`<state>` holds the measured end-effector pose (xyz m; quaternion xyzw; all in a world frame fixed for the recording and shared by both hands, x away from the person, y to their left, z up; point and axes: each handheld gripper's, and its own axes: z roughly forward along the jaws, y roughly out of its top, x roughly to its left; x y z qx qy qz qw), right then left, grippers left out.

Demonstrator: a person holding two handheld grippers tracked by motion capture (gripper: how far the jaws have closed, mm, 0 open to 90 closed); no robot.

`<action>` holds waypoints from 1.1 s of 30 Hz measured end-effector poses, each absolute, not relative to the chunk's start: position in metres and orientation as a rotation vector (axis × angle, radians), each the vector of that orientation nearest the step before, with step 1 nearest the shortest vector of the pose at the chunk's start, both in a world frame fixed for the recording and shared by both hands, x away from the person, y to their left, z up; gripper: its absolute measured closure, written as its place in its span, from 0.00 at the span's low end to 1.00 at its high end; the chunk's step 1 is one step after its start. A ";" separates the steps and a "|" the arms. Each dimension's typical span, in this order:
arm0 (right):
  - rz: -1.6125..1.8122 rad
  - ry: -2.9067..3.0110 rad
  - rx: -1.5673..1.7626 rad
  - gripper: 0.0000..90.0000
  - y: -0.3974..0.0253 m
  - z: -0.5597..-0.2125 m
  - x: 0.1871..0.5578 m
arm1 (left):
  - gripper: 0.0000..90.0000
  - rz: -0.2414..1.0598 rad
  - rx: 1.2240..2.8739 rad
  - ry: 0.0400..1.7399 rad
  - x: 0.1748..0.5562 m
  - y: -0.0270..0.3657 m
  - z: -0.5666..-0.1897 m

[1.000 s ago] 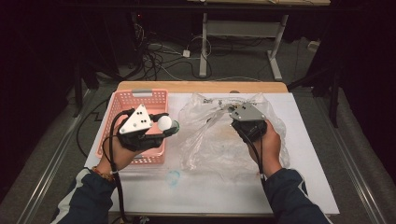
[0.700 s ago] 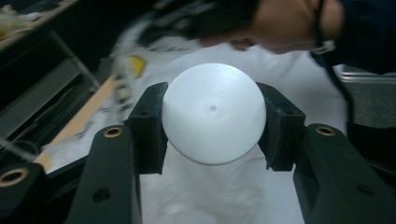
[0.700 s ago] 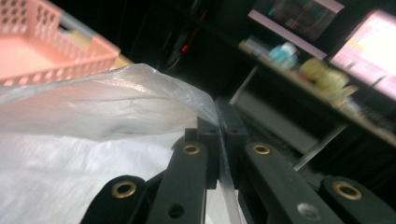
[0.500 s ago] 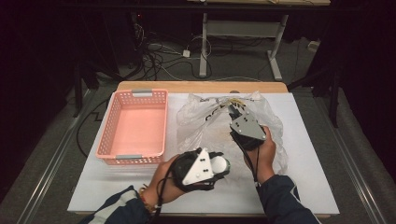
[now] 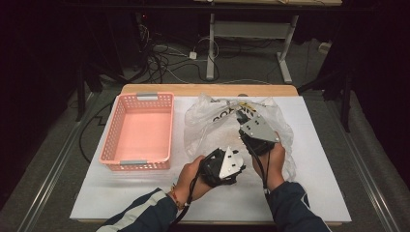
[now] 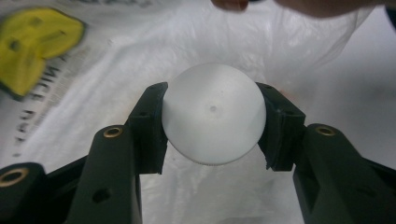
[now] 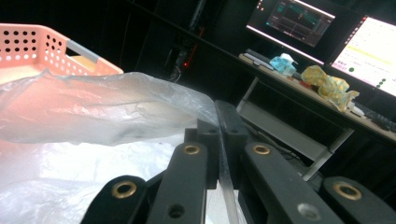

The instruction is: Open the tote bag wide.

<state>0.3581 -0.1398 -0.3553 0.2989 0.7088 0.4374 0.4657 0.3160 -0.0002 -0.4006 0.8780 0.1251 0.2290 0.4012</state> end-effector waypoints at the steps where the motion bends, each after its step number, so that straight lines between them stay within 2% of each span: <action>1: 1.074 1.740 0.734 1.00 -0.140 -0.355 0.358 | 0.54 0.573 2.234 0.322 0.319 -0.003 -0.404; 7: 1.070 1.774 0.746 1.00 -0.139 -0.357 0.360 | 0.54 0.617 2.283 0.389 0.338 -0.017 -0.421; 22: 1.055 1.834 0.757 1.00 -0.142 -0.358 0.366 | 0.53 0.593 2.269 0.607 0.376 -0.025 -0.452; 26: 1.051 1.850 0.776 1.00 -0.143 -0.359 0.370 | 0.49 0.590 2.232 0.621 0.379 -0.022 -0.451; 27: 1.049 1.852 0.782 1.00 -0.143 -0.359 0.372 | 0.44 0.596 2.235 0.618 0.379 -0.021 -0.449; 33: 1.047 1.852 0.803 1.00 -0.146 -0.356 0.378 | 0.40 0.566 2.238 0.578 0.371 -0.011 -0.440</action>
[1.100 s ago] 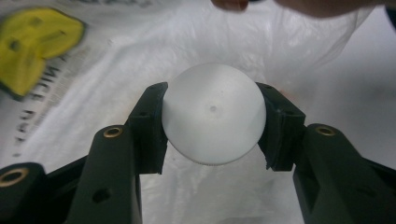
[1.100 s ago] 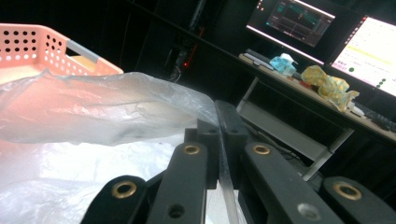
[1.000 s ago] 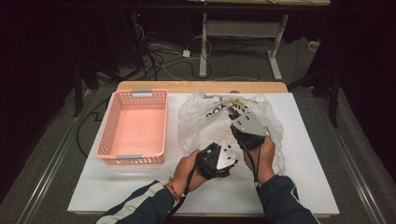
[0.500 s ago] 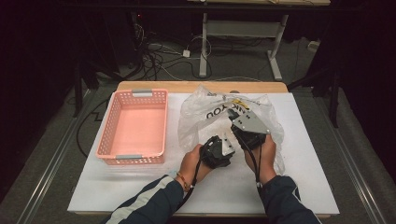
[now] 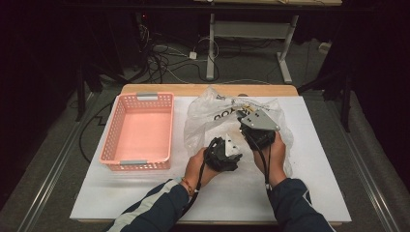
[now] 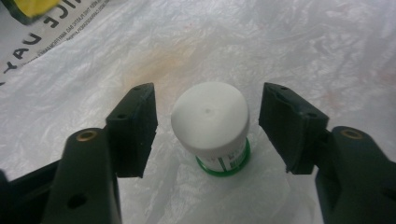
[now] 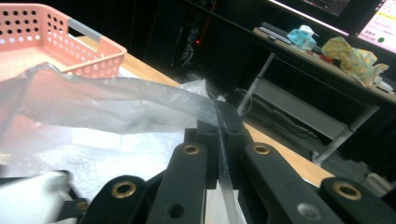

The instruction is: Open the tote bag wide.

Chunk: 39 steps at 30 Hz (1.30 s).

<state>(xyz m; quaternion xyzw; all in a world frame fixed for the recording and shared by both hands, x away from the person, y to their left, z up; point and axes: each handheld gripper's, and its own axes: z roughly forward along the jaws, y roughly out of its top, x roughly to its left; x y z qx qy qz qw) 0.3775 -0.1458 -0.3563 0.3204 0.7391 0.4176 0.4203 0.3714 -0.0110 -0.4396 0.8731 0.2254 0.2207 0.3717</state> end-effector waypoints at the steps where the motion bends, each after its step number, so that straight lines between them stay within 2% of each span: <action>1: 1.044 1.848 0.809 1.00 -0.146 -0.356 0.378 | 0.40 0.571 2.235 0.559 0.368 -0.008 -0.436; 14: 1.037 1.853 0.809 1.00 -0.145 -0.355 0.378 | 0.40 0.559 2.121 0.396 0.322 0.029 -0.397; 23: 1.033 1.864 0.800 1.00 -0.145 -0.356 0.376 | 0.40 0.629 2.046 0.331 0.294 0.063 -0.374; 25: 1.035 1.864 0.802 1.00 -0.145 -0.357 0.375 | 0.33 0.665 2.032 0.332 0.291 0.074 -0.370; 26: 1.035 1.864 0.802 1.00 -0.145 -0.357 0.375 | 0.33 0.670 2.027 0.338 0.291 0.080 -0.369; 28: 1.032 1.866 0.805 1.00 -0.146 -0.358 0.375 | 0.33 0.711 2.014 0.359 0.293 0.091 -0.370; 31: 1.030 1.866 0.813 1.00 -0.148 -0.360 0.376 | 0.26 0.790 2.017 0.404 0.298 0.105 -0.379; 34: 1.029 1.865 0.814 1.00 -0.149 -0.359 0.376 | 0.18 0.787 2.041 0.419 0.302 0.111 -0.391; 39: 1.028 1.863 0.818 1.00 -0.152 -0.358 0.377 | 0.18 0.772 2.123 0.413 0.308 0.109 -0.410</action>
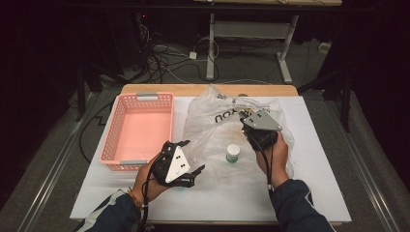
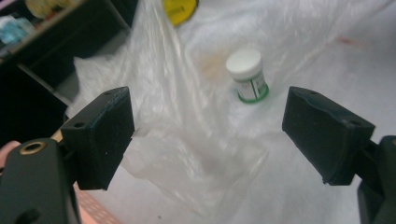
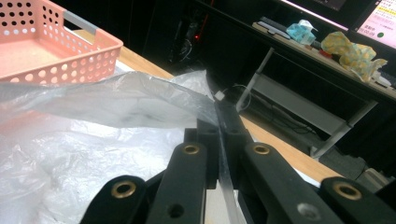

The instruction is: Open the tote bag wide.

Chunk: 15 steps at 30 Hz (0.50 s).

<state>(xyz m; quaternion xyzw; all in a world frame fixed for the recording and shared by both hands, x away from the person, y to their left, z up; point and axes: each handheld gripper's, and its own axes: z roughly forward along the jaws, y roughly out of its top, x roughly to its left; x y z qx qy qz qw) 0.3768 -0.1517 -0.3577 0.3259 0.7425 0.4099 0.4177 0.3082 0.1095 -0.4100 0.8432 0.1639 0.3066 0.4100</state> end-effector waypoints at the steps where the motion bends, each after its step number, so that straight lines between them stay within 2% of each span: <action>1: 1.029 1.861 0.817 1.00 -0.152 -0.357 0.377 | 0.18 0.785 2.138 0.426 0.310 0.109 -0.412; 11: 1.049 1.873 0.813 1.00 -0.156 -0.353 0.378 | 0.18 0.782 2.255 0.596 0.347 0.095 -0.421; 14: 1.059 1.880 0.816 1.00 -0.156 -0.352 0.379 | 0.33 0.747 2.280 0.629 0.354 0.089 -0.424; 15: 1.064 1.885 0.818 1.00 -0.157 -0.352 0.380 | 0.41 0.760 2.293 0.627 0.354 0.087 -0.424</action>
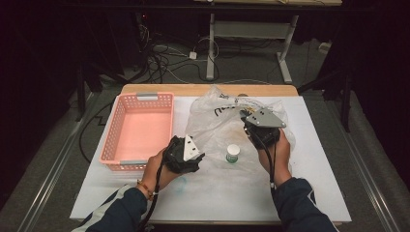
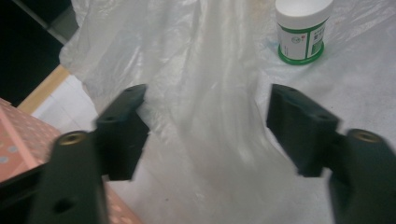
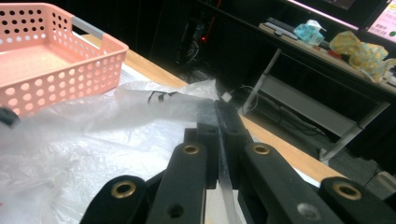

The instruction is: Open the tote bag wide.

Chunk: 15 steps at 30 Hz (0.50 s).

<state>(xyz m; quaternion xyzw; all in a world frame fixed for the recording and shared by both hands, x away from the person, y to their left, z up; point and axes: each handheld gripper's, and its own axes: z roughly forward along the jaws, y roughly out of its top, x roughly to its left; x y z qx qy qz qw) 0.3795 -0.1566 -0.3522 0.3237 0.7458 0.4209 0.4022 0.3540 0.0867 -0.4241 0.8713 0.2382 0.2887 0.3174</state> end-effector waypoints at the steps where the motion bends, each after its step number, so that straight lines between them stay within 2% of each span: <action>1: 1.064 1.885 0.818 1.00 -0.157 -0.352 0.380 | 0.47 0.770 2.303 0.629 0.354 0.084 -0.424; 4: 1.065 1.886 0.810 1.00 -0.157 -0.351 0.379 | 0.72 0.808 2.273 0.642 0.351 0.084 -0.419; 7: 1.071 1.884 0.808 1.00 -0.159 -0.349 0.378 | 0.91 0.781 2.236 0.655 0.352 0.092 -0.412; 8: 1.076 1.886 0.812 1.00 -0.159 -0.349 0.378 | 0.95 0.770 2.223 0.658 0.352 0.096 -0.410; 12: 1.072 1.909 0.807 0.99 -0.161 -0.349 0.378 | 0.96 0.716 2.183 0.653 0.351 0.104 -0.404; 13: 1.073 1.919 0.806 0.93 -0.161 -0.350 0.378 | 0.96 0.716 2.174 0.650 0.350 0.104 -0.403; 14: 1.074 1.932 0.800 0.82 -0.160 -0.350 0.378 | 0.97 0.709 2.170 0.649 0.349 0.105 -0.402; 15: 1.095 1.948 0.779 0.82 -0.160 -0.351 0.374 | 0.97 0.701 2.169 0.649 0.348 0.105 -0.402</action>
